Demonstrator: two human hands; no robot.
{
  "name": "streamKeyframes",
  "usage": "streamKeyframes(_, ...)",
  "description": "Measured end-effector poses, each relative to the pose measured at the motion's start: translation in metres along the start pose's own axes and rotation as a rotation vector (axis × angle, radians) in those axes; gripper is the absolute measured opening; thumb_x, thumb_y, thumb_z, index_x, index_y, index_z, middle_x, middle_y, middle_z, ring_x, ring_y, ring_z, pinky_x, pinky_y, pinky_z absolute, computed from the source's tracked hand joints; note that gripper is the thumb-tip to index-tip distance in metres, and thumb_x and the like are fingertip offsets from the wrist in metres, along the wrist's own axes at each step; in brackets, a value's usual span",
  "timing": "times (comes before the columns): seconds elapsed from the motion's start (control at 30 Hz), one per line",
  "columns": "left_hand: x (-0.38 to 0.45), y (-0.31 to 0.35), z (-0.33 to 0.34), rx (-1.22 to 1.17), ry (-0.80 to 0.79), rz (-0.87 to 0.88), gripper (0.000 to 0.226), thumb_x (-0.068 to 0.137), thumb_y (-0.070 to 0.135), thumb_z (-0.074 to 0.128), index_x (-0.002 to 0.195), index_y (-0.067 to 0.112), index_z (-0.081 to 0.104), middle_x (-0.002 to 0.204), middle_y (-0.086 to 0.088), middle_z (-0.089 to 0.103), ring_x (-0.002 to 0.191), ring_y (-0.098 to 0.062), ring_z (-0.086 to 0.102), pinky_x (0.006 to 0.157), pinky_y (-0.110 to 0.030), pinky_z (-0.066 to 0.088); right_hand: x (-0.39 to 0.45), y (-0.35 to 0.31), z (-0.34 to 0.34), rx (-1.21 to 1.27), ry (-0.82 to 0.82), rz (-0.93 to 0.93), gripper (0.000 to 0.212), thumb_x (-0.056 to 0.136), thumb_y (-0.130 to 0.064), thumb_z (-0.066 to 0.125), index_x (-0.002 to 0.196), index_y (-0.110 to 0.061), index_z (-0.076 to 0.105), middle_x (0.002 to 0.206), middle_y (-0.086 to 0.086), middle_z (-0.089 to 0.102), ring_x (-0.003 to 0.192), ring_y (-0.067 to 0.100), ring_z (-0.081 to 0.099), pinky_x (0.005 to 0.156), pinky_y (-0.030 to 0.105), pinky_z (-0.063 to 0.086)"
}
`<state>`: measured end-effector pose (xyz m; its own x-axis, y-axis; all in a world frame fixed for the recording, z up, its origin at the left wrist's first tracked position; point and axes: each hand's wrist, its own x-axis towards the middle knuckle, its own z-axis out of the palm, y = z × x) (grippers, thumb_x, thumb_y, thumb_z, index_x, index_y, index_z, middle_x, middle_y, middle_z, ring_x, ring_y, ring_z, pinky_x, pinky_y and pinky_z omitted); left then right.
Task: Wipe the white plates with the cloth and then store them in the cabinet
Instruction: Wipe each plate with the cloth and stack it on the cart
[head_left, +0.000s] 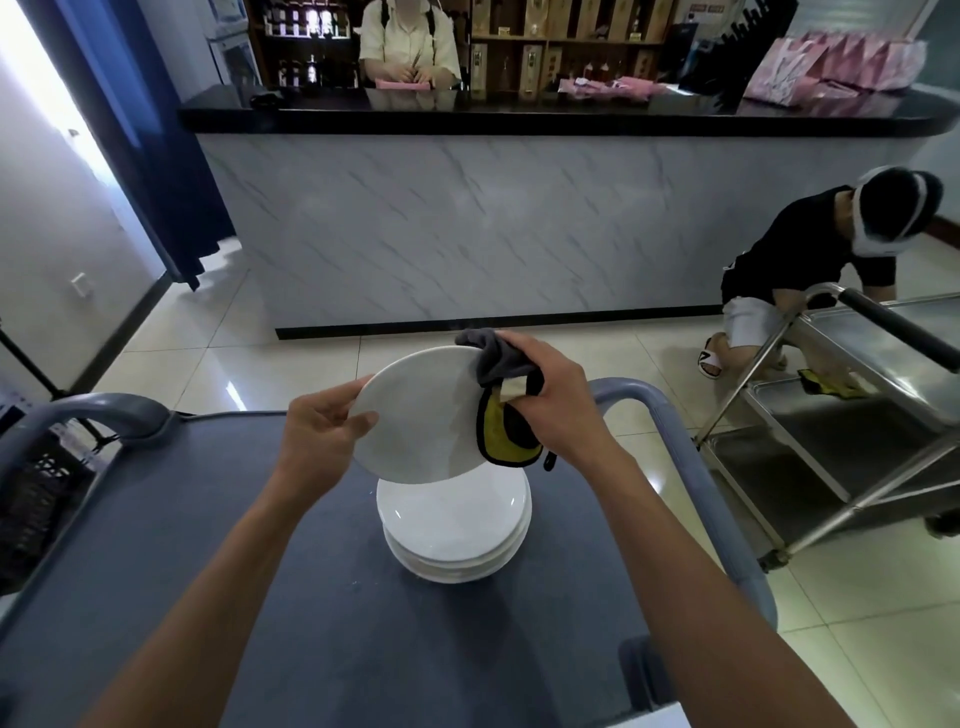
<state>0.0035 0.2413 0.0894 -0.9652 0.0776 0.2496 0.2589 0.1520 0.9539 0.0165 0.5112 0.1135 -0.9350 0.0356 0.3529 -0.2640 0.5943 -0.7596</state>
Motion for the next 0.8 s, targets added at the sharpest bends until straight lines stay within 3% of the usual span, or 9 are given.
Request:
streamKeyframes(0.2, -0.001, -0.004, 0.003, 0.026, 0.033, 0.009, 0.047, 0.088, -0.014, 0.064, 0.105, 0.03, 0.072, 0.088, 0.025, 0.075, 0.081, 0.006, 0.068, 0.072, -0.014, 0.055, -0.013, -0.01, 0.001, 0.002, 0.066, -0.062, 0.079, 0.058, 0.02, 0.055, 0.127, -0.017, 0.063, 0.111, 0.0, 0.066, 0.104, 0.019, 0.059, 0.086, 0.042, 0.053)
streamKeyframes(0.43, -0.002, -0.015, 0.01, -0.062, 0.081, -0.137, 0.046, 0.088, -0.006, 0.068, 0.083, 0.039, 0.078, 0.08, 0.013, 0.076, 0.074, -0.004, 0.065, 0.082, -0.038, 0.054, -0.027, -0.013, 0.008, -0.081, 0.168, -0.181, 0.075, 0.053, 0.024, 0.057, 0.121, -0.006, 0.065, 0.106, 0.007, 0.065, 0.099, 0.029, 0.057, 0.079, 0.048, 0.052)
streamKeyframes(0.53, -0.003, -0.014, 0.015, -0.103, 0.1, -0.186, 0.038, 0.091, -0.001, 0.066, 0.096, 0.034, 0.079, 0.092, 0.007, 0.077, 0.087, -0.013, 0.066, 0.091, -0.047, 0.054, -0.031, -0.011, 0.01, -0.128, 0.241, -0.265, 0.072, 0.053, 0.024, 0.057, 0.119, -0.003, 0.066, 0.104, 0.01, 0.065, 0.095, 0.031, 0.058, 0.076, 0.044, 0.052)
streamKeyframes(0.6, -0.005, -0.015, 0.016, -0.201, 0.134, -0.285, 0.035, 0.094, 0.002, 0.061, 0.117, 0.025, 0.074, 0.111, 0.0, 0.074, 0.102, -0.019, 0.065, 0.094, -0.051, 0.052, -0.033, -0.008, 0.01, -0.171, 0.298, -0.316, 0.067, 0.058, 0.024, 0.061, 0.119, -0.003, 0.066, 0.105, 0.009, 0.065, 0.096, 0.03, 0.058, 0.078, 0.038, 0.051)
streamKeyframes(0.67, -0.011, -0.014, 0.018, -0.341, 0.191, -0.477, 0.029, 0.097, 0.02, 0.059, 0.124, 0.019, 0.069, 0.121, -0.004, 0.07, 0.115, -0.024, 0.064, 0.086, -0.048, 0.057, -0.035, -0.003, 0.009, -0.209, 0.34, -0.35, 0.062, 0.062, 0.023, 0.066, 0.119, -0.003, 0.067, 0.107, 0.009, 0.065, 0.097, 0.029, 0.058, 0.081, 0.033, 0.051)
streamKeyframes(0.8, -0.018, -0.012, 0.022, -0.558, 0.109, -0.842, 0.062, 0.092, 0.065, 0.053, 0.12, 0.011, 0.065, 0.114, -0.009, 0.075, 0.104, -0.031, 0.072, 0.078, -0.044, 0.057, -0.039, 0.003, 0.011, -0.247, 0.37, -0.402, 0.045, 0.075, 0.005, 0.064, 0.119, -0.004, 0.068, 0.11, 0.008, 0.065, 0.099, 0.027, 0.058, 0.081, 0.039, 0.052)
